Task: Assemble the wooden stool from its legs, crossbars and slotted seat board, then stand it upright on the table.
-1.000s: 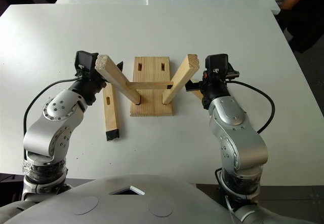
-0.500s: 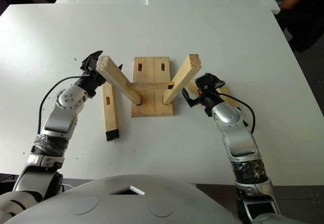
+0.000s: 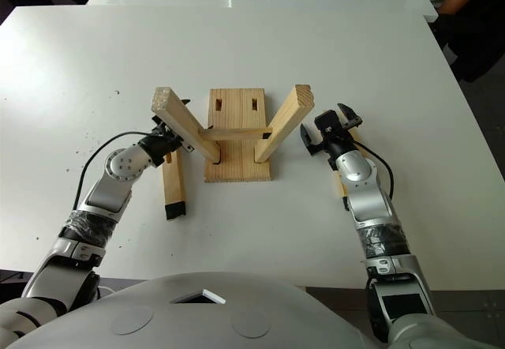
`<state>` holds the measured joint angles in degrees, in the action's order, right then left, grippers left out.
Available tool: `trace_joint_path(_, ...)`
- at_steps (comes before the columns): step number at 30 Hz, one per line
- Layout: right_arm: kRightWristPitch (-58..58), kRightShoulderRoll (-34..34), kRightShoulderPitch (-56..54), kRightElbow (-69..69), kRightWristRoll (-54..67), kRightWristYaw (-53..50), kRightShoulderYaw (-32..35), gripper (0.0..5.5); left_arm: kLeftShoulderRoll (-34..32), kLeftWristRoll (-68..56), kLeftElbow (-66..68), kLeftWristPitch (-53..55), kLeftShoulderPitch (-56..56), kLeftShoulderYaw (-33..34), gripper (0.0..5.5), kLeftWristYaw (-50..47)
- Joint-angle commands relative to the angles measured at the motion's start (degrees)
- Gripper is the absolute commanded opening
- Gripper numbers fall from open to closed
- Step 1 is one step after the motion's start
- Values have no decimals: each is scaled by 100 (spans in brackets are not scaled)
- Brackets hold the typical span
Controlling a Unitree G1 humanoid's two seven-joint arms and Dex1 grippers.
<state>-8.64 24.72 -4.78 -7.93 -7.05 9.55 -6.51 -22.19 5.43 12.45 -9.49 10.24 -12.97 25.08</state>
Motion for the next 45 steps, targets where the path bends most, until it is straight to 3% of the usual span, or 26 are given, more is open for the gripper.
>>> trace_joint_path(1,48,33,215,98,-216,-58,39,536,-199,10,-527,285,-385,99,434,156)
trace_joint_path(11,-389,-148,958,1623,-311,-150,249,536,-1015,56,-2441,1121,-1860,164,434,838)
trace_joint_path(22,-529,-240,1355,2172,-552,-57,160,536,-1720,446,-1110,650,-1610,463,434,829)
trace_joint_path(27,-604,-130,1495,2436,-621,215,45,536,-1645,296,-956,638,-1273,472,434,878)
trace_joint_path(35,-647,-322,557,2090,-247,352,338,536,-1543,-957,-3101,2565,-1419,474,434,1720)
trace_joint_path(45,263,-403,-652,872,-62,1168,-217,536,-2146,-1081,-4008,3417,-1751,-126,434,2582)
